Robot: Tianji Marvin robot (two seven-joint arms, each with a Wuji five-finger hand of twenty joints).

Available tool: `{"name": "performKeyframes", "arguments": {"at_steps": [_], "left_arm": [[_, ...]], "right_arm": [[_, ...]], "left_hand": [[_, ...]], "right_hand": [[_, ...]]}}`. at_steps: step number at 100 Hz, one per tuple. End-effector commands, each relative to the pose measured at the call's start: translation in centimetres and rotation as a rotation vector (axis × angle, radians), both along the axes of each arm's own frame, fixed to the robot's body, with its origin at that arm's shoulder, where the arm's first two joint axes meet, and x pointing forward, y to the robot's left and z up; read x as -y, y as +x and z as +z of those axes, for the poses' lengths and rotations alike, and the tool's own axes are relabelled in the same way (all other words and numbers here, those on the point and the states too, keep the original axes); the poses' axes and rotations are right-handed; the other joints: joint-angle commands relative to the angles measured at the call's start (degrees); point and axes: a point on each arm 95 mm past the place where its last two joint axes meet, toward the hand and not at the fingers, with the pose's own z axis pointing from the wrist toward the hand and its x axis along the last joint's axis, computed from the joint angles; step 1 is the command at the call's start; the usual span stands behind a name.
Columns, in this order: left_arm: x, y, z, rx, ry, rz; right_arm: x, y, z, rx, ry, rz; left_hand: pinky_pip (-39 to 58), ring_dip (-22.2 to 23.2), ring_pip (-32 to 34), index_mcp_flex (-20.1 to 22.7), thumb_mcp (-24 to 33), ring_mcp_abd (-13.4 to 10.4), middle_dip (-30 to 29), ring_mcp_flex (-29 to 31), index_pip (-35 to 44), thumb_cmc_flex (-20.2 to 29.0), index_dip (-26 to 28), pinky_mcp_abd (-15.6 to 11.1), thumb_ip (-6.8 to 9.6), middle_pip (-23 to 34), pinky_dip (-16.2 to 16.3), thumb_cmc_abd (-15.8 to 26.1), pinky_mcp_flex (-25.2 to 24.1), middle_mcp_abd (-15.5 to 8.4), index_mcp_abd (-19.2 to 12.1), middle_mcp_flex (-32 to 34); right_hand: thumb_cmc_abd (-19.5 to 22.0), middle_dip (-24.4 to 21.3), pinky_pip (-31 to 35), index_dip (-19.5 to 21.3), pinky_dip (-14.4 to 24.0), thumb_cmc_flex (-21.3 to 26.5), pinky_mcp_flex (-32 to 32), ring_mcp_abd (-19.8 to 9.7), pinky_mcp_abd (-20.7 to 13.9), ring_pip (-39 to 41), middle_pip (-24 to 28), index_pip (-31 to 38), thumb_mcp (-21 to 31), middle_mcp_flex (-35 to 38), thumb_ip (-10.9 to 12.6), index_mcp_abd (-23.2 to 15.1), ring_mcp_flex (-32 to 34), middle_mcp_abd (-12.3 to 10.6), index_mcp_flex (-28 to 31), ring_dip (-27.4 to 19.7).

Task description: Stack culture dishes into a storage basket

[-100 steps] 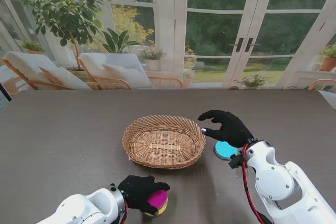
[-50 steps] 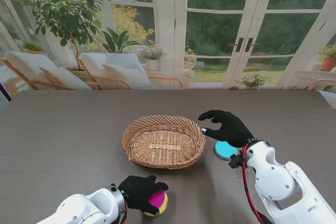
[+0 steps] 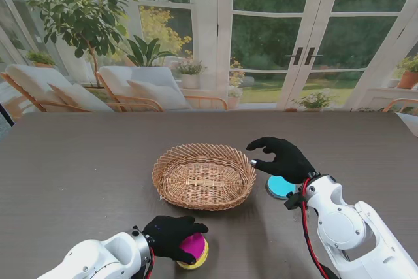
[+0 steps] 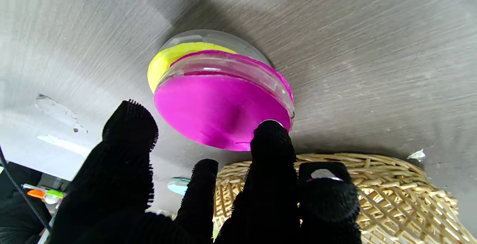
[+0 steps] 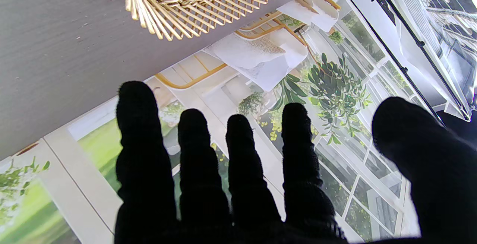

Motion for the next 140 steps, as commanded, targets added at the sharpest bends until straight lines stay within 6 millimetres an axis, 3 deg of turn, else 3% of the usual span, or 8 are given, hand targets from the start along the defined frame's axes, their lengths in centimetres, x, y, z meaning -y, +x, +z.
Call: {"name": "performKeyframes", "arguments": {"at_steps": [1, 25, 43, 65, 76, 89, 106, 140], "left_arm": [[0.1, -0.2, 0.6, -0.004, -0.012, -0.01], [-0.3, 0.1, 2.0, 0.039, -0.04, -0.013], [-0.7, 0.2, 3.6, 0.1, -0.094, 0.006], [-1.4, 0.9, 6.1, 0.199, -0.204, 0.055], [-2.0, 1.5, 7.2, 0.24, -0.254, 0.081], [-2.6, 2.3, 8.3, 0.278, -0.328, 0.116], [-3.4, 3.6, 9.0, 0.294, -0.454, 0.169], [-4.8, 6.6, 9.4, 0.272, -0.681, 0.28]], "right_arm": [[-0.4, -0.2, -0.1, -0.01, -0.003, 0.013], [-0.3, -0.2, -0.1, -0.009, -0.001, 0.01], [-0.3, -0.2, 0.0, -0.007, -0.001, 0.009], [-0.3, -0.2, 0.0, -0.004, -0.002, 0.01], [-0.2, -0.1, 0.0, -0.001, -0.002, 0.008], [-0.2, -0.1, 0.0, 0.003, -0.001, 0.005], [-0.2, -0.1, 0.2, 0.009, -0.001, 0.001], [-0.3, 0.1, 0.5, 0.016, -0.006, -0.004]], "left_hand": [[2.06, 0.47, -0.91, -0.57, -1.36, 1.61, -0.75, -1.18, -0.3, 1.01, -0.45, -0.62, 2.66, 0.47, 1.27, 1.31, -0.5, -1.3, -1.55, -0.27], [-8.9, -2.19, -10.95, 0.78, -4.58, 7.58, -0.73, -4.99, 0.31, 3.09, -0.5, 6.96, 3.03, 1.42, 3.81, 3.5, -8.17, -3.63, -2.71, 2.13], [-21.78, -8.07, -23.77, 2.16, -8.34, 12.38, -0.72, -9.23, 0.83, 5.07, -0.38, 12.84, 3.37, 1.68, 3.98, 7.04, -15.89, -3.96, -3.19, 3.73], [-39.05, -15.07, -36.6, 2.71, -12.13, 15.97, -1.42, -13.84, 0.91, 5.63, -0.46, 17.16, 3.71, 1.56, 0.32, 10.47, -24.94, -3.58, -2.75, 6.46], [-54.82, -23.78, -48.53, 3.32, -12.78, 17.59, -4.03, -19.08, 0.89, 4.14, -0.61, 18.96, 3.65, 0.14, -6.09, 11.67, -31.07, -3.32, -2.25, 6.48], [-71.71, -31.42, -57.25, 5.18, -13.06, 17.0, -9.33, -25.09, 0.65, 3.27, -1.59, 18.98, 3.55, -2.09, -12.5, 13.34, -35.38, -3.18, -1.39, 5.33], [-88.07, -36.96, -61.83, 4.26, -13.17, 15.69, -14.32, -30.38, -0.54, 3.18, -3.88, 18.49, 3.54, -3.52, -15.73, 14.51, -35.52, -2.46, -0.13, 2.81], [-94.64, -40.74, -64.54, 2.77, -13.25, 14.45, -17.21, -37.01, -1.44, 3.34, -5.23, 14.66, 3.57, -4.94, -18.43, 14.79, -40.74, -0.62, 2.96, -1.4]], "right_hand": [[0.73, 0.26, -0.89, -0.52, 1.61, 0.48, -23.36, 0.4, 0.8, -0.09, -0.39, -0.02, 3.63, 0.84, 0.22, -0.15, 0.9, 1.1, 0.83, 0.69], [0.83, 0.25, -0.9, -0.52, 1.62, 0.46, -23.36, 0.39, 0.8, -0.1, -0.41, -0.02, 3.6, 0.82, 0.23, -0.2, 0.9, 1.07, 0.81, 0.69], [0.87, 0.25, -0.92, -0.53, 1.63, 0.43, -23.4, 0.31, 0.83, -0.09, -0.41, -0.04, 3.54, 0.84, 0.24, -0.13, 0.92, 1.05, 0.81, 0.7], [0.7, 0.23, -0.96, -0.54, 1.64, 0.39, -23.47, 0.44, 0.81, -0.19, -0.47, -0.07, 3.53, 0.72, 0.23, -0.23, 0.73, 1.12, 0.73, 0.68], [0.55, 0.21, -1.08, -0.54, 1.6, 0.37, -23.69, 0.39, 0.64, -0.37, -0.52, -0.09, 3.53, 0.63, 0.21, -0.35, 0.36, 1.03, 0.72, 0.61], [0.5, 0.18, -1.22, -0.56, 1.57, 0.36, -23.9, 0.4, 0.58, -0.51, -0.58, -0.13, 3.52, 0.62, 0.21, -0.37, 0.08, 0.98, 0.67, 0.56], [0.37, 0.18, -1.38, -0.57, 1.54, 0.34, -24.17, 0.52, 0.49, -0.72, -0.58, -0.14, 3.55, 0.68, 0.19, -0.4, -0.41, 0.95, 0.68, 0.48], [0.16, 0.13, -1.71, -0.59, 1.55, 0.26, -24.7, 0.38, 0.41, -1.08, -0.71, -0.19, 3.49, 0.59, 0.16, -0.61, -1.31, 0.81, 0.66, 0.37]]}}
